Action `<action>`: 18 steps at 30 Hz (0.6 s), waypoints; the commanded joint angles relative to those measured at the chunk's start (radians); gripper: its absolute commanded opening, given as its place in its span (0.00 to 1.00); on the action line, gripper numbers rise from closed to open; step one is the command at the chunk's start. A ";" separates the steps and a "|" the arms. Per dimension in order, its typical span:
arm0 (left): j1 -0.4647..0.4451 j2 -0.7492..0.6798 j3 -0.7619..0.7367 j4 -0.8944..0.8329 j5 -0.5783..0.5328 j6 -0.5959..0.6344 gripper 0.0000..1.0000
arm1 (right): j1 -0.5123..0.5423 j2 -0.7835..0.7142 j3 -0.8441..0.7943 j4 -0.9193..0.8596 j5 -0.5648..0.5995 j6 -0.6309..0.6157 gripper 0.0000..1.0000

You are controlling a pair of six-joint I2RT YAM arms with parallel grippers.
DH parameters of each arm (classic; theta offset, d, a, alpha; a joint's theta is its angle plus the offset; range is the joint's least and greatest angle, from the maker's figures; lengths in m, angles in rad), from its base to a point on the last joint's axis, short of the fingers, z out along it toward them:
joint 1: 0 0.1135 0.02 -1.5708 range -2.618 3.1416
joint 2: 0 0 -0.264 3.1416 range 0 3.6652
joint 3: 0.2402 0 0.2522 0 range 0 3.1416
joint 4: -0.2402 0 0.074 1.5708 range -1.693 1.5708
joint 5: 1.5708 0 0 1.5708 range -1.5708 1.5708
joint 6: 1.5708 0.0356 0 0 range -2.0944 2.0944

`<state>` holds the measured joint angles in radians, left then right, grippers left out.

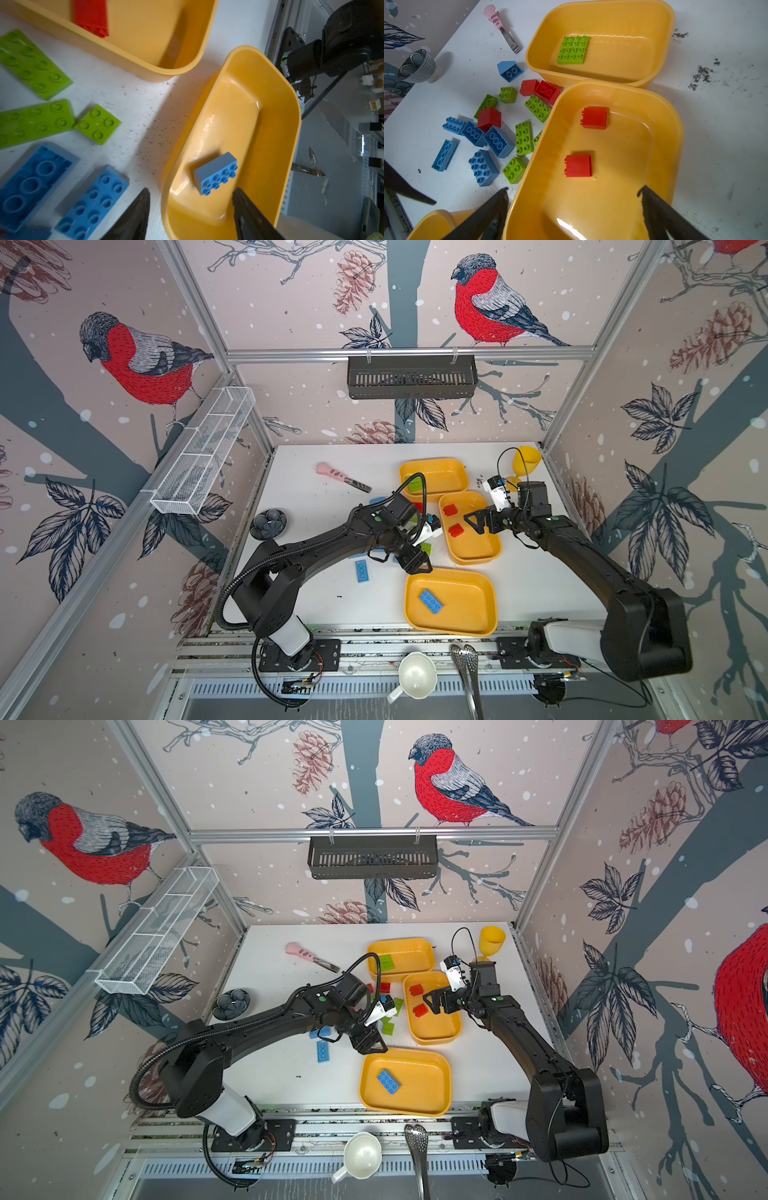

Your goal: Sort the legos into containers by color

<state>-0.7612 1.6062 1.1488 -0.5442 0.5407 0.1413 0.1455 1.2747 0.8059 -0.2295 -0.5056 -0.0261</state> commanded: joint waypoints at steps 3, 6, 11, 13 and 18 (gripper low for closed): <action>0.118 0.012 0.051 -0.018 -0.147 -0.021 0.67 | 0.002 0.000 0.005 0.032 -0.022 0.003 0.99; 0.158 0.054 0.096 -0.013 -0.293 -0.053 0.67 | 0.008 0.000 0.003 0.044 -0.021 0.013 1.00; 0.225 0.126 0.139 0.050 -0.469 -0.115 0.68 | 0.021 0.001 0.004 0.052 -0.011 0.025 0.99; 0.244 0.157 0.153 0.074 -0.545 -0.138 0.68 | 0.023 0.000 0.003 0.053 -0.008 0.026 0.99; 0.262 0.245 0.202 0.110 -0.639 -0.133 0.68 | 0.029 -0.006 -0.006 0.057 0.002 0.029 0.99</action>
<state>-0.5083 1.8248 1.3323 -0.4767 0.0109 0.0246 0.1696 1.2747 0.8036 -0.1997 -0.5079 -0.0036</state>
